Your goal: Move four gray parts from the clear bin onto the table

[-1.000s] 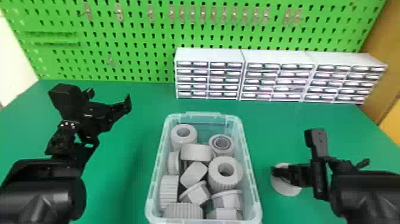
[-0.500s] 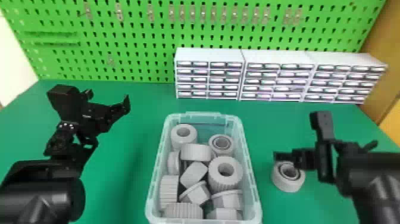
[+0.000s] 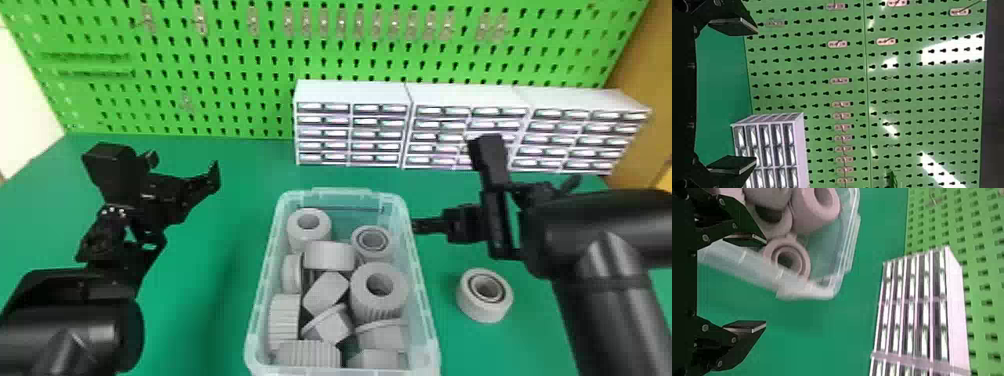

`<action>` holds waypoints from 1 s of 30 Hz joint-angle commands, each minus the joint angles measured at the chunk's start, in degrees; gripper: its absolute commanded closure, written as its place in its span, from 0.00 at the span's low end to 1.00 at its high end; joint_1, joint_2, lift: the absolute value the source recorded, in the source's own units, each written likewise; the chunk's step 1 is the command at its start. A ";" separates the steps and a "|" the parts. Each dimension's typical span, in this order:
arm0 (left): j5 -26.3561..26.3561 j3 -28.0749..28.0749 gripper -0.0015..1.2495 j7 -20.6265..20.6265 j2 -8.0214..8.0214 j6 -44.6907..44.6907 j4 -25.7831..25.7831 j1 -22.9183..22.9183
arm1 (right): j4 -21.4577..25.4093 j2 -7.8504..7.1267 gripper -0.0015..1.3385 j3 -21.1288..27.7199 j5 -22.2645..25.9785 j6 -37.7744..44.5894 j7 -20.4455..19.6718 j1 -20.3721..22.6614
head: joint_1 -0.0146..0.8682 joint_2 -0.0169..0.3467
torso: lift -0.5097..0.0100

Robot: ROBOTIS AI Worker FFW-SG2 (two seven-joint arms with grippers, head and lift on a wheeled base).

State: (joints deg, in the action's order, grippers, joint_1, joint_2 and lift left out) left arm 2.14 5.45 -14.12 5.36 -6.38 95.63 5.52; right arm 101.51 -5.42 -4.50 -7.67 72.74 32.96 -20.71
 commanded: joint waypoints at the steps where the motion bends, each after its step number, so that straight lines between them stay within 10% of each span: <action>1: -0.12 -0.08 0.10 -0.03 0.00 -0.04 0.00 0.02 | 0.10 0.14 0.39 -4.29 0.64 1.26 0.00 -1.43 | 0.78 0.14 | 0.89; 30: -0.47 -0.17 0.10 -0.12 0.00 -0.39 0.00 0.37 | -1.75 0.32 0.39 -14.75 1.43 4.51 0.00 -6.71 | 0.78 0.14 | 0.89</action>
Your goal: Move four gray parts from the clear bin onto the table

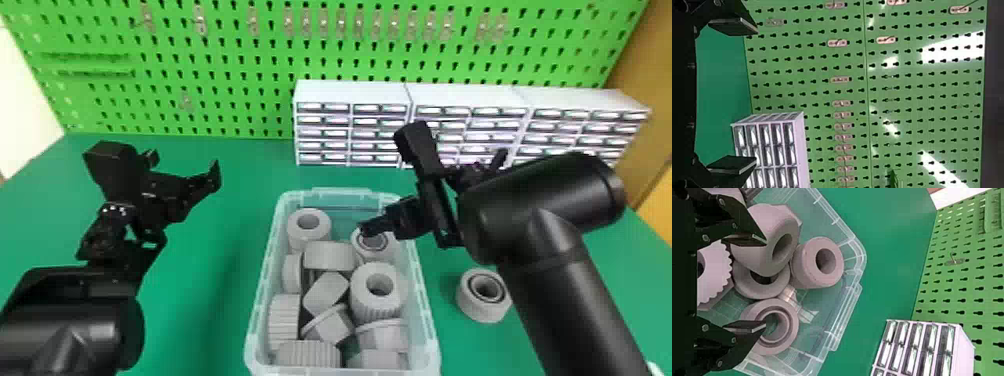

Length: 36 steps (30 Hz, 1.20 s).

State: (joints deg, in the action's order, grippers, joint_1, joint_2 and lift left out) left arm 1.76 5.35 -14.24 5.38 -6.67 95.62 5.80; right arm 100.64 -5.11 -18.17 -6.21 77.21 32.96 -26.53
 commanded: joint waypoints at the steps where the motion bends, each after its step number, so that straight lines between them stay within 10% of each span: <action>1: -0.09 -0.17 0.10 0.00 -0.01 -0.09 0.00 0.09 | -1.24 0.01 0.39 -1.35 0.05 0.05 0.00 -1.16 | 0.78 0.14 | 0.89; 36: -0.09 -0.08 0.10 -0.09 0.07 -0.27 0.00 0.18 | -4.14 0.36 0.39 -5.39 -0.83 4.36 0.00 -2.47 | 0.78 0.14 | 0.89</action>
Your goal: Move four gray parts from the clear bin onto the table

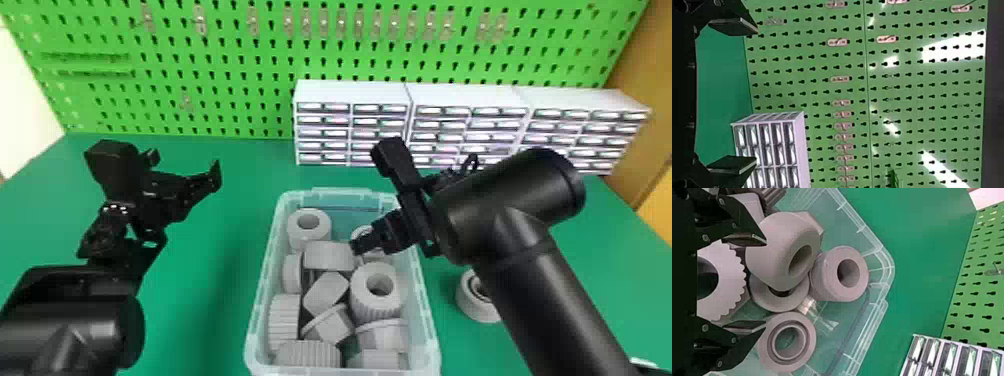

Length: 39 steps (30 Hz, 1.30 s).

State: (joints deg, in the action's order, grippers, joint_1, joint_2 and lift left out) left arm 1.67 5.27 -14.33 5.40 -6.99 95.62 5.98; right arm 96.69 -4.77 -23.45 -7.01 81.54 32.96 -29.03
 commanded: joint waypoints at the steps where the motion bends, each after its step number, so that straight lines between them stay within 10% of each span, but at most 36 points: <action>1: 0.00 0.00 0.10 0.00 -0.04 -0.05 0.00 0.00 | -0.27 0.02 0.39 -0.20 0.15 -0.07 0.00 0.03 | 0.78 0.14 | 0.89; 25: 0.00 -0.09 0.10 -0.09 0.05 -0.13 0.00 0.00 | -3.17 -0.51 0.39 -1.52 4.11 -4.73 0.35 -0.76 | 0.78 0.14 | 0.89; 39: -0.17 0.00 0.10 -0.17 0.05 -0.22 0.00 0.00 | -12.05 -0.86 0.39 1.65 -0.90 -16.86 13.80 -3.13 | 0.78 0.14 | 0.89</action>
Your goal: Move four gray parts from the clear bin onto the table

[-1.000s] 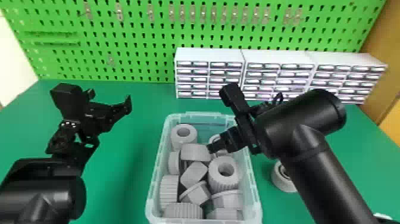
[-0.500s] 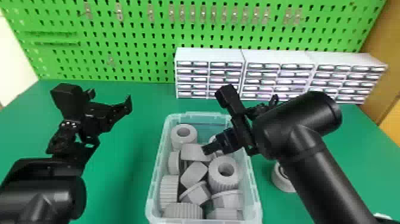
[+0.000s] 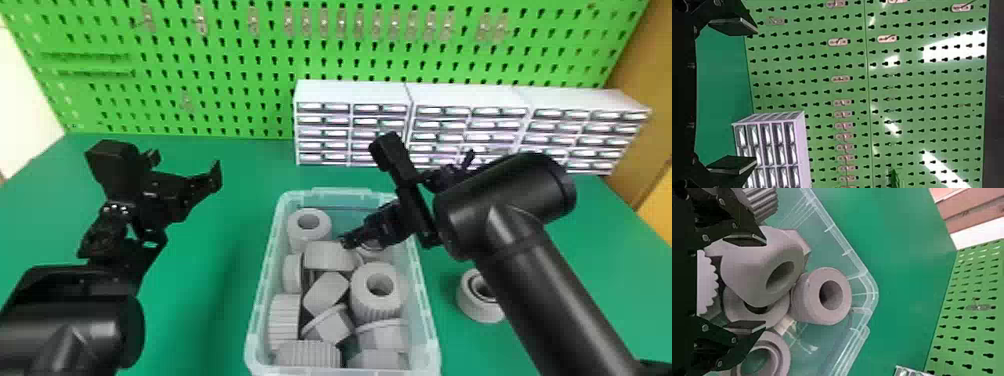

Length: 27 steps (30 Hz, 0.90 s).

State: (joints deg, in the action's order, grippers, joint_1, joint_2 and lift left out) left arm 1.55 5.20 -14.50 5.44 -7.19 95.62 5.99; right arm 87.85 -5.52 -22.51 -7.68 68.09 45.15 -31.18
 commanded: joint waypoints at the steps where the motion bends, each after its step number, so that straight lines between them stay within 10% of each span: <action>1: -0.06 0.07 0.10 -0.09 0.01 -0.11 0.00 -0.01 | -4.18 -0.11 0.39 0.80 -0.23 -4.46 2.49 -1.43 | 0.78 0.14 | 0.89; 27: -0.41 -0.28 0.10 -0.18 0.01 -0.37 0.00 0.25 | -21.49 -0.46 0.38 -2.37 6.71 -18.70 12.16 -6.96 | 0.78 0.14 | 0.89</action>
State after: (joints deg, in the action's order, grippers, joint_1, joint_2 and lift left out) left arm 1.17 4.92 -14.67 5.38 -7.54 95.62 6.24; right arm 68.57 -5.76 -24.43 -1.58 51.38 57.01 -37.48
